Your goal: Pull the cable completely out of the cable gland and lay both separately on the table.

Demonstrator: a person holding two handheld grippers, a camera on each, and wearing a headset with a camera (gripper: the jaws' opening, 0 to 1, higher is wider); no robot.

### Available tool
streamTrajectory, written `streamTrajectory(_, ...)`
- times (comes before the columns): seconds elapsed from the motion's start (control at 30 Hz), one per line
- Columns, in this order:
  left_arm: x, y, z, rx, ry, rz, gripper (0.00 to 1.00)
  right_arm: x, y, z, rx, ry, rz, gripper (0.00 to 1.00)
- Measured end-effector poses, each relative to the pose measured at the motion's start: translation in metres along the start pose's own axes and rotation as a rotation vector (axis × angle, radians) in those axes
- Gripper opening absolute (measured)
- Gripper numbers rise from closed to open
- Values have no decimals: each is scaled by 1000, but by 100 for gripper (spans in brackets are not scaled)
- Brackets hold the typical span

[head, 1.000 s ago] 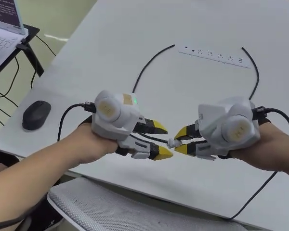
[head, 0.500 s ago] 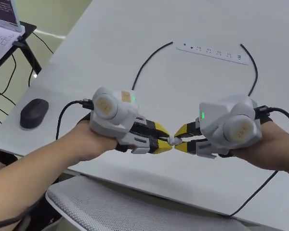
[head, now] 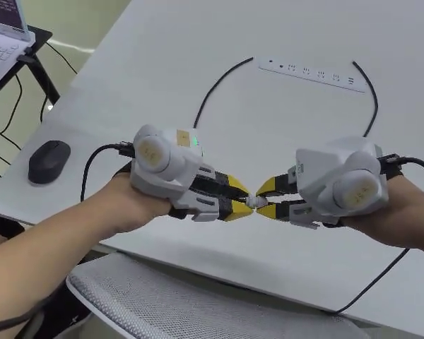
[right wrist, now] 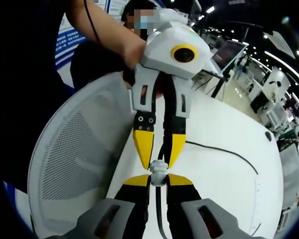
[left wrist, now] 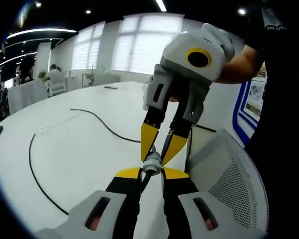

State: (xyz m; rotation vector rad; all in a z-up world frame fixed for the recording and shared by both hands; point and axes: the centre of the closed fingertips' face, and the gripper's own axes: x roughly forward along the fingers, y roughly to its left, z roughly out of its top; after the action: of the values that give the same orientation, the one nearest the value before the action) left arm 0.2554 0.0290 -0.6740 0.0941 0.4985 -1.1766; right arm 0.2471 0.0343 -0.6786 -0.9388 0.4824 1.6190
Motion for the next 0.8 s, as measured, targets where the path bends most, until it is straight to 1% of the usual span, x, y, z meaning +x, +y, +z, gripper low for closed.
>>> streamTrajectory(0.2,0,-1,1,3,-9,-2,16,-1,1,0,-6,-7,1,7)
streamTrajectory(0.3,1,-1,3,7,-23,-5,16,-2,2,3,2,-23,3,7)
streamTrajectory(0.37,1,-1,2,13,-22,-3,16,-2,2,3,-5,-20,2,7)
streamTrajectory(0.43,2,-2,2,9,-26,-4,16,-3,3,2,5,-24,9,7)
streamTrajectory(0.5,2,-2,2,21,-29,0,15,-4,4,3,11,-32,11,7)
streamTrajectory(0.53,2,-3,2,19,-28,-1,15,-4,5,3,8,-32,14,7)
streamTrajectory(0.6,1,-1,1,28,-31,10,15,-4,5,3,-19,-32,-2,7)
streamTrajectory(0.67,1,-1,0,9,-23,6,15,-3,6,2,-30,-32,-4,8)
streamTrajectory(0.8,3,-1,-2,15,-8,5,15,-2,6,1,-40,-33,-5,8)
